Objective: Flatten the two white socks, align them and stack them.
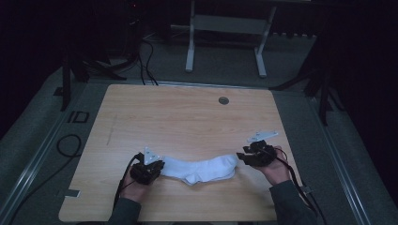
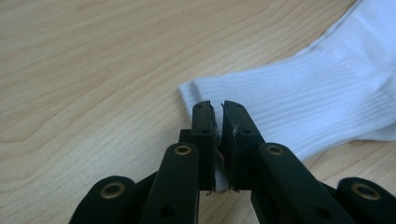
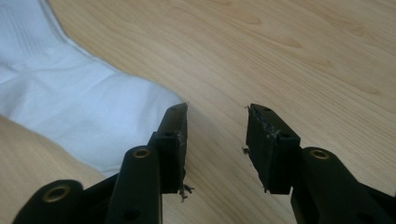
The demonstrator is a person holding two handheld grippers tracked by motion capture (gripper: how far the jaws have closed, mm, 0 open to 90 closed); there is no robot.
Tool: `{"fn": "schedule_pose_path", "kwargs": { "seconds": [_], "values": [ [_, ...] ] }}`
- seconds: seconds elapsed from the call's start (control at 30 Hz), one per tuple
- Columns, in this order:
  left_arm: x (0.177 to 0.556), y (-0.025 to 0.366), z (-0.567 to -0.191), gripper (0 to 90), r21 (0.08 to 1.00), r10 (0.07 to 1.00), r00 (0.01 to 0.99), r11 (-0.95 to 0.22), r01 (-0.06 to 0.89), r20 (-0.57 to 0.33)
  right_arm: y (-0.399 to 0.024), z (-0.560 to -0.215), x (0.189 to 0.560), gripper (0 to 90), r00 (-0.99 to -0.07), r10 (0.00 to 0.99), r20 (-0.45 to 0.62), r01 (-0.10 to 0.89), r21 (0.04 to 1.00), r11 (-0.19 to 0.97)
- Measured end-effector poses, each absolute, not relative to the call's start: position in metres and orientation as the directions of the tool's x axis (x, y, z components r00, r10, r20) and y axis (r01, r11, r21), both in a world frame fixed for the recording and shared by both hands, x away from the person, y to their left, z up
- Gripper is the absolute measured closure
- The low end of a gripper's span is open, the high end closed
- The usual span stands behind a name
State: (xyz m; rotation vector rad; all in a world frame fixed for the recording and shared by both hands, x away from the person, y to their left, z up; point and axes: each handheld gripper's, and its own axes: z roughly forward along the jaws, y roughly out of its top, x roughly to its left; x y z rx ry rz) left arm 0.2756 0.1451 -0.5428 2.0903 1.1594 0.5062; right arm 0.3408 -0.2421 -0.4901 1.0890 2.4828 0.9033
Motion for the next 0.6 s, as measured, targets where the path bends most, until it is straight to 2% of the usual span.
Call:
{"fn": "schedule_pose_path", "kwargs": {
  "seconds": [0.6],
  "values": [
    [0.277, 0.163, -0.533, 80.1, 0.751, 0.875, 0.483, -0.315, 0.58, -0.005, -0.247, -0.494, 0.346, 53.4, -0.65, 0.76, -0.004, 0.579, 0.646, 0.499]
  ]
}}
